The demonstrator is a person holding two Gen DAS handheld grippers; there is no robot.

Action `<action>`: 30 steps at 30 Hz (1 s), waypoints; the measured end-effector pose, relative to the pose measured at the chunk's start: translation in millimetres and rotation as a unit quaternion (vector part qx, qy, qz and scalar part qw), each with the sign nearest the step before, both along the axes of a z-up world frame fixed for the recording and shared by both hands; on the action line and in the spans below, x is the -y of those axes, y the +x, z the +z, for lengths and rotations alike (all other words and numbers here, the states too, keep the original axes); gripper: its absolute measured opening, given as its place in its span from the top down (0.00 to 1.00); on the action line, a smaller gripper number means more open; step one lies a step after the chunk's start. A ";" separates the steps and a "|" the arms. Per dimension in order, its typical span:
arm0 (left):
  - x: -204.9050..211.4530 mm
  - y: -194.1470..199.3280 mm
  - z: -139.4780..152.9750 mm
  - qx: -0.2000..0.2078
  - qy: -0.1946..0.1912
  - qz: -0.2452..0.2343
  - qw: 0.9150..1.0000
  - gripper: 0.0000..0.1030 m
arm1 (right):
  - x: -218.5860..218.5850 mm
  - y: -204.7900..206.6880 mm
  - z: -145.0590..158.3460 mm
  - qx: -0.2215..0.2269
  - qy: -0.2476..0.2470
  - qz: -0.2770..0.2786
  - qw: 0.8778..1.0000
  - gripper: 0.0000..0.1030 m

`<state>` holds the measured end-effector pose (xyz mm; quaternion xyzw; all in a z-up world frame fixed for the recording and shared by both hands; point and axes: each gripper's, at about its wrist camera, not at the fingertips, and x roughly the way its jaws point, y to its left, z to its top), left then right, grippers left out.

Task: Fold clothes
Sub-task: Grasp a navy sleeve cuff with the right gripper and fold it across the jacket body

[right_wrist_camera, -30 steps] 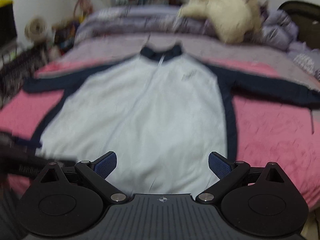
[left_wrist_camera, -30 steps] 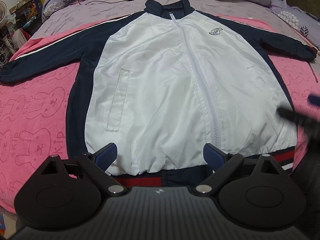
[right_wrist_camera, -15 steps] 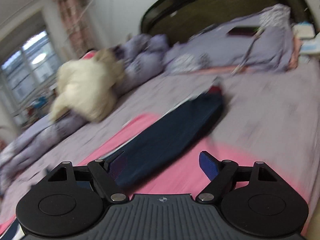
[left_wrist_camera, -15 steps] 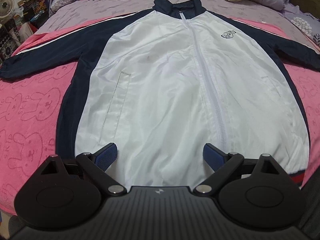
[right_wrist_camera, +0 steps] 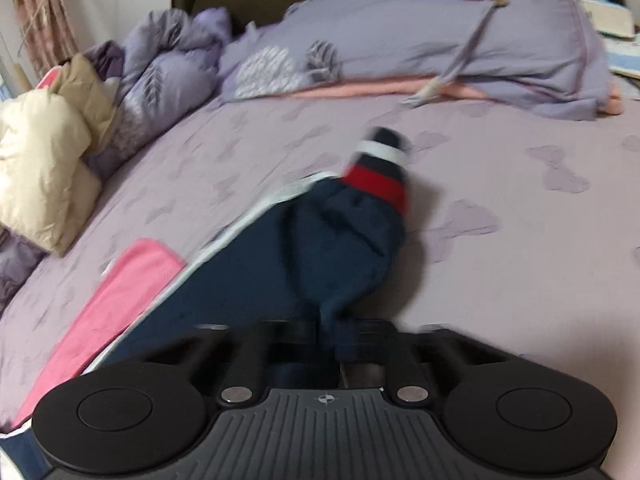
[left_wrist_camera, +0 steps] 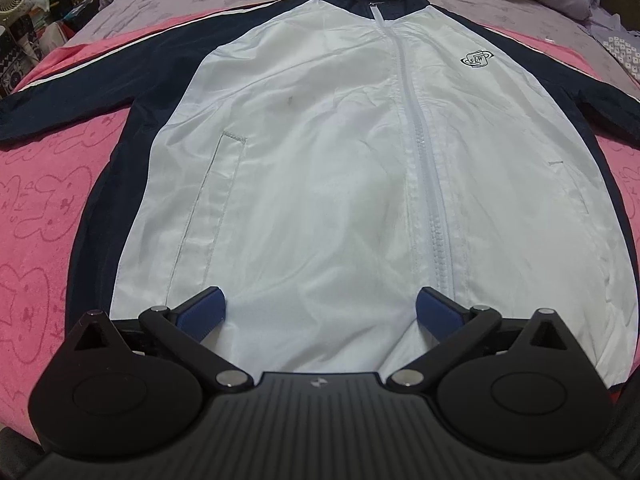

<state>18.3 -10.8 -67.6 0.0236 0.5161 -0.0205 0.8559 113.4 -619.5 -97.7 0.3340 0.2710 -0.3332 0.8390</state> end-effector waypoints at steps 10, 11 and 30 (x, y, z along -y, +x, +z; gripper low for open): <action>-13.3 -11.2 1.6 0.028 -0.030 -0.011 0.999 0.00 | -294.2 50.0 110.2 0.125 -0.215 0.378 0.892 0.94; -15.6 -12.9 2.6 0.030 -0.034 -0.010 0.999 0.00 | -332.4 51.3 105.8 0.127 -0.212 0.428 0.869 0.94; -52.5 -19.0 21.8 0.071 -0.070 0.010 0.995 0.01 | -399.0 13.8 8.7 -0.036 -0.183 0.486 0.854 0.32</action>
